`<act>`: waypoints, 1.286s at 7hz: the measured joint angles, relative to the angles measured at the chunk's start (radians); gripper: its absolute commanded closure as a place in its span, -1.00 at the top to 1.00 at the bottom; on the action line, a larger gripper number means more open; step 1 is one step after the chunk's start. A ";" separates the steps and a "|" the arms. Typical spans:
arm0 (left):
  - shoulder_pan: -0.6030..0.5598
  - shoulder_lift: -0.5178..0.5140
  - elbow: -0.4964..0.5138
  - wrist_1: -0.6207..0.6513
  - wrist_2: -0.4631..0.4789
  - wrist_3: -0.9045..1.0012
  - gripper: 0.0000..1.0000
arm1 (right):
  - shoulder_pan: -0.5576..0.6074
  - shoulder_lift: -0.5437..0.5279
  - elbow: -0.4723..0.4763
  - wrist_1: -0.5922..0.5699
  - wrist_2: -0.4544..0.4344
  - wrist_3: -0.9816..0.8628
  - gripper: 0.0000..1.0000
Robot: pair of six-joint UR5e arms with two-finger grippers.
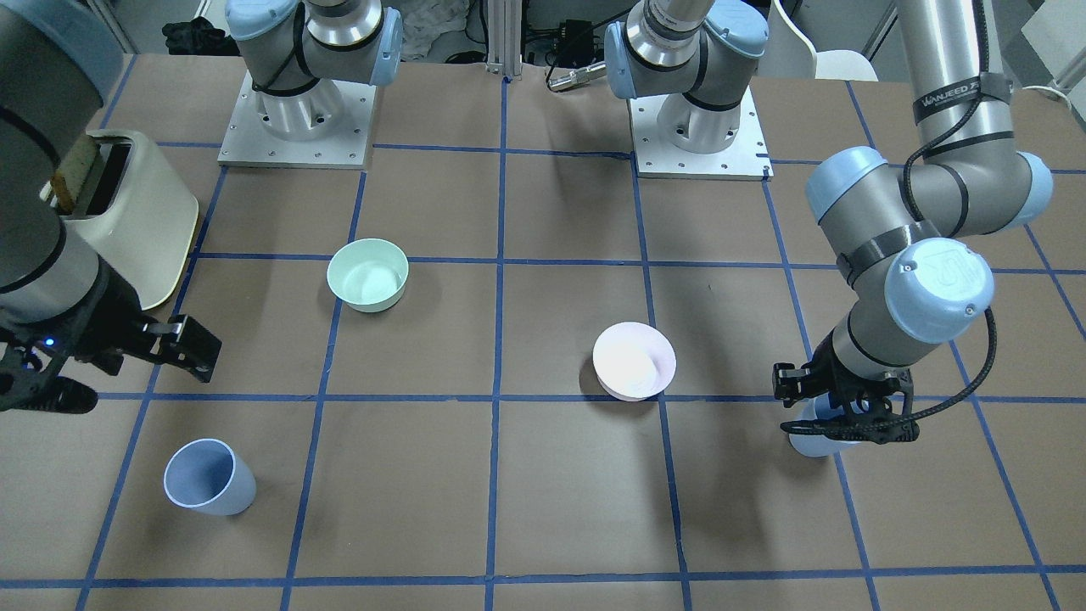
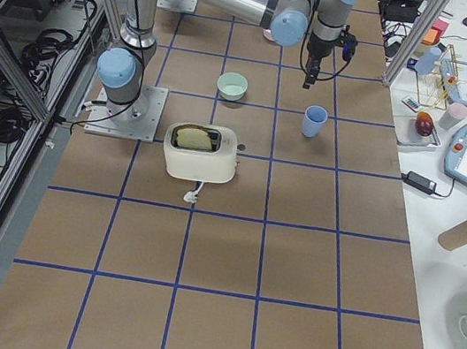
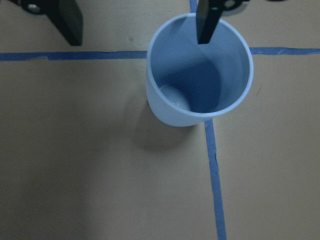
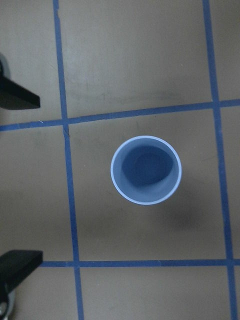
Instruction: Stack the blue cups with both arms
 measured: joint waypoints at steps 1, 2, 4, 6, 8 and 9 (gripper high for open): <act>0.001 -0.011 -0.009 0.025 0.001 0.004 -1.00 | -0.027 0.054 -0.011 -0.052 0.000 -0.031 1.00; 0.001 -0.017 -0.011 0.040 0.002 0.007 -1.00 | -0.045 0.103 -0.017 -0.103 0.000 -0.048 1.00; -0.008 0.002 -0.004 0.049 0.001 0.008 -1.00 | -0.054 0.171 -0.018 -0.167 0.000 -0.053 1.00; -0.087 0.016 0.065 0.046 -0.009 -0.037 -1.00 | -0.054 0.212 -0.012 -0.185 0.002 -0.050 0.96; -0.240 -0.009 0.169 0.031 -0.041 -0.227 -1.00 | -0.055 0.243 -0.010 -0.187 0.005 -0.047 -0.37; -0.333 -0.026 0.190 0.029 -0.064 -0.335 -1.00 | -0.055 0.254 -0.008 -0.186 0.004 -0.047 -0.99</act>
